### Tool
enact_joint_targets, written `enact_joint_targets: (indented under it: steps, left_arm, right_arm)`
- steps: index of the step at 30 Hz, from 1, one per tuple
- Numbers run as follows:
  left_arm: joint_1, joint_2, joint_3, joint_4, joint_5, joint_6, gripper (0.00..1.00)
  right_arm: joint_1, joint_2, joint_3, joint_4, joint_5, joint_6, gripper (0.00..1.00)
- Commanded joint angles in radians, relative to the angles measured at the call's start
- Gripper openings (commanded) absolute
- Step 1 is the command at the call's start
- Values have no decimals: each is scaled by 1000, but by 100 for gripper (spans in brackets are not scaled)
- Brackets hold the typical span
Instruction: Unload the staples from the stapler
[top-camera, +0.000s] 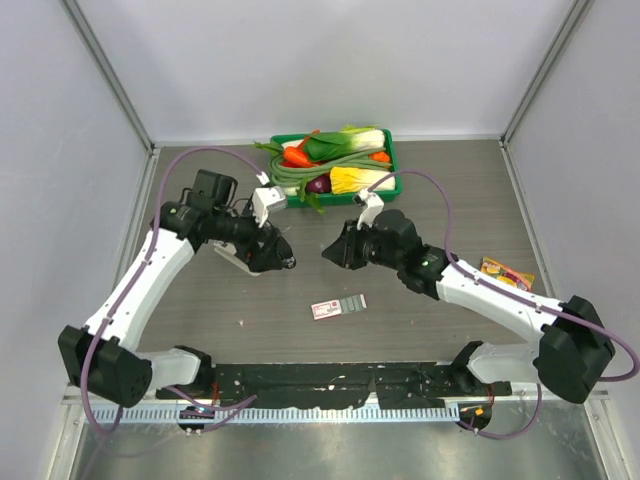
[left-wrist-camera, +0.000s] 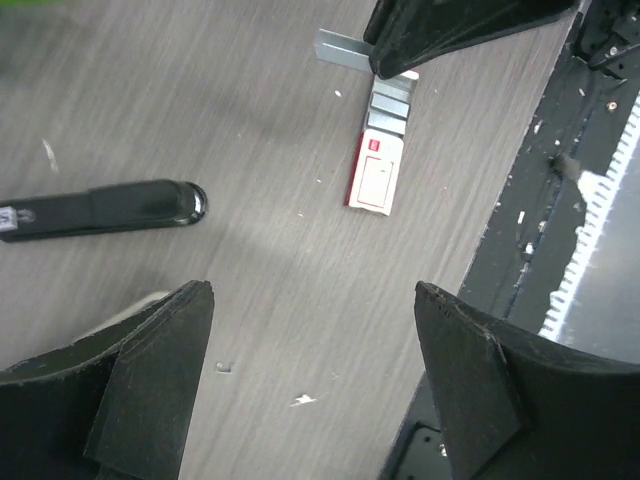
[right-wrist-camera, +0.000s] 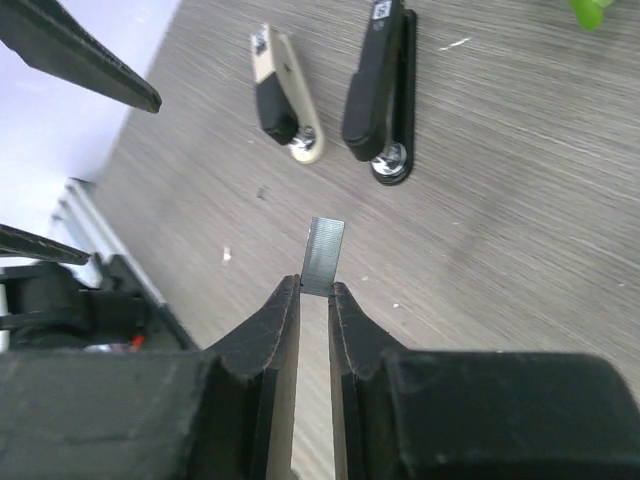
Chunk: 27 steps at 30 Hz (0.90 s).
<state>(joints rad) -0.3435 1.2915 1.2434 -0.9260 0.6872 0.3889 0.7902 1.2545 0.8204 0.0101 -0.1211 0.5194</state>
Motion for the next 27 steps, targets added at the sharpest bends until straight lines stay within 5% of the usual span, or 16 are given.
enact_joint_targets:
  steps: [1, 10, 14, 23, 27]
  left_arm:
    - [6, -43, 45, 79, -41, 134, 84]
    - [0, -144, 56, 189, -126, 488, 84]
    - [-77, -302, -125, 446, -207, 728, 85]
    - [-183, -541, -499, 915, -164, 907, 85]
    - [-187, -574, -539, 993, -143, 901, 82]
  right_arm:
    - [-52, -37, 54, 67, -262, 151, 10]
    - [-74, 23, 169, 158, -451, 339, 11]
    - [-78, 45, 195, 247, -500, 433, 11]
    - [-94, 49, 189, 360, -561, 565, 11]
    - [-97, 45, 174, 384, -569, 591, 11]
